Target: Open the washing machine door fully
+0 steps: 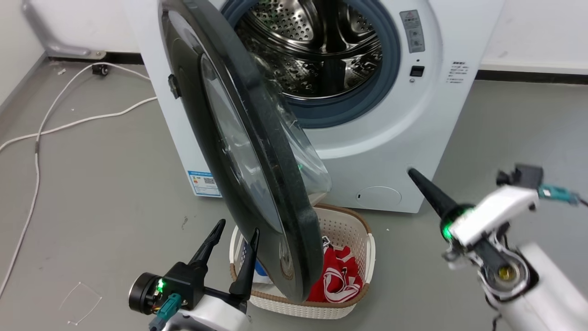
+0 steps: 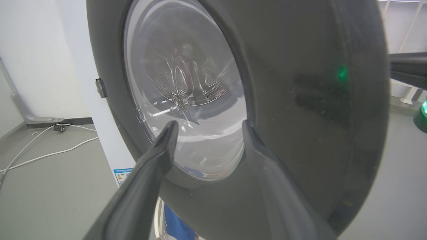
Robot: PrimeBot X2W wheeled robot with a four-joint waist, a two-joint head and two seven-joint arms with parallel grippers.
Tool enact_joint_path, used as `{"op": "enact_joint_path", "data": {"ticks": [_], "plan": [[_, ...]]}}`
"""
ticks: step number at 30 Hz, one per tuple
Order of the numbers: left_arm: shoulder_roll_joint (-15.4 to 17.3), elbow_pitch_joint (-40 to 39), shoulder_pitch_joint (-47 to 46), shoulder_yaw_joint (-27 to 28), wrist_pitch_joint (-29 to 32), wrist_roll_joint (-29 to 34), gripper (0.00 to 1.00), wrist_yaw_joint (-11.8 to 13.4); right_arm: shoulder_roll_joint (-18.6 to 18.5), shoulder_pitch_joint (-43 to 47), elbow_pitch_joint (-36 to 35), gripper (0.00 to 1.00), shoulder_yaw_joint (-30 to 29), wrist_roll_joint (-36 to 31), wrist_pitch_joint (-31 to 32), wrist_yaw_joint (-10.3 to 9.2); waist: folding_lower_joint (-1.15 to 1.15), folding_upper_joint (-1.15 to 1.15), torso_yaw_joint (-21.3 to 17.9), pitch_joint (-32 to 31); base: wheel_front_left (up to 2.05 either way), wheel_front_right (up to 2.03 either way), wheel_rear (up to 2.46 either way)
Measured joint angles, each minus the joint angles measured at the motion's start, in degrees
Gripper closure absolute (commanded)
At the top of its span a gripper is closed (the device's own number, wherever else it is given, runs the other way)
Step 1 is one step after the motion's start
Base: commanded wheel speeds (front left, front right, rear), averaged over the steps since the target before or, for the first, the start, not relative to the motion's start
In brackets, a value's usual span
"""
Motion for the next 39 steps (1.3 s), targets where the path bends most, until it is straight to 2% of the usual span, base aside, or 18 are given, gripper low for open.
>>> {"op": "enact_joint_path", "data": {"ticks": [1, 2, 3, 7, 10, 13, 16, 19, 22, 24, 28, 39], "plan": [[0.0, 0.1, 0.1, 0.2, 0.0, 0.0, 0.00, 0.0, -0.7, 1.9, -0.8, 0.93, -0.1, -1.5, -2.3, 0.00, 0.00, 0.00, -0.3, -0.1, 0.00, 0.00, 0.00], [0.0, 0.1, 0.3, 0.3, 0.0, 0.0, 0.00, 0.0, -1.4, 3.9, -1.4, 0.61, -0.3, -3.6, -5.2, 0.00, 0.00, 0.00, -0.6, -0.3, 0.00, 0.00, 0.00], [0.1, 0.2, 0.5, 0.6, 0.0, 0.0, 0.00, 0.0, -2.0, 5.7, -2.0, 0.00, -0.7, -4.8, -7.5, 0.00, 0.00, 0.00, -0.9, -0.4, 0.00, 0.00, 0.00], [0.2, 0.2, 0.7, 1.5, 0.0, 0.1, 0.00, -0.1, -3.4, 11.5, -2.8, 0.00, -2.3, -12.2, -16.9, 0.00, 0.00, 0.00, -2.2, -0.8, 0.00, 0.00, 0.00], [0.3, 0.2, 1.0, 1.9, 0.0, 0.2, 0.00, -0.1, -3.7, 14.3, -2.2, 0.00, -4.5, -20.6, -19.4, 0.01, 0.00, 0.00, -3.2, -1.1, 0.00, 0.00, 0.00], [0.3, 0.2, 1.5, 2.6, 0.0, 0.4, 0.00, -0.1, -3.1, 16.1, -2.0, 0.00, -9.8, -32.5, -20.2, 0.01, 0.00, 0.00, -4.1, -1.2, 0.00, 0.00, 0.00], [0.4, 0.3, 1.7, 3.1, 0.0, 0.6, 0.00, -0.1, 0.1, 18.2, -5.4, 0.00, -18.9, -46.4, -20.4, 0.01, 0.00, 0.00, -4.8, -1.4, 0.00, 0.00, 0.00], [0.5, 0.6, 1.7, 3.6, 0.0, 0.6, 0.00, -0.1, 4.3, 21.6, -10.9, 0.00, -24.8, -59.3, -20.4, 0.01, 0.00, 0.00, -5.2, -1.6, 0.00, 0.00, 0.00], [0.3, 0.9, 1.7, 4.3, 0.0, 0.5, 0.00, -0.1, 8.5, 24.7, -17.8, 0.00, -28.8, -69.8, -18.6, 0.02, 0.00, 0.00, -5.2, -1.7, 0.00, 0.00, 0.00], [0.3, 1.1, 1.6, 4.7, 0.0, 0.6, 0.00, -0.1, 11.1, 26.9, -21.8, 0.00, -30.0, -74.5, -16.9, 0.02, 0.00, 0.00, -5.2, -1.7, 0.00, 0.00, 0.00], [0.2, 1.5, 1.4, 5.3, 0.0, 0.6, 0.00, -0.1, 13.8, 30.7, -24.9, 0.00, -30.2, -79.2, -14.3, 0.02, 0.00, 0.00, -5.4, -1.8, 0.00, 0.00, 0.00], [0.0, 2.3, 1.4, 6.9, 0.0, 1.1, 0.00, 0.1, 15.8, 33.3, -20.2, 0.00, -29.1, -79.2, -14.9, 0.02, 0.00, 0.00, -5.9, -1.9, 0.00, 0.00, 0.00]]}}
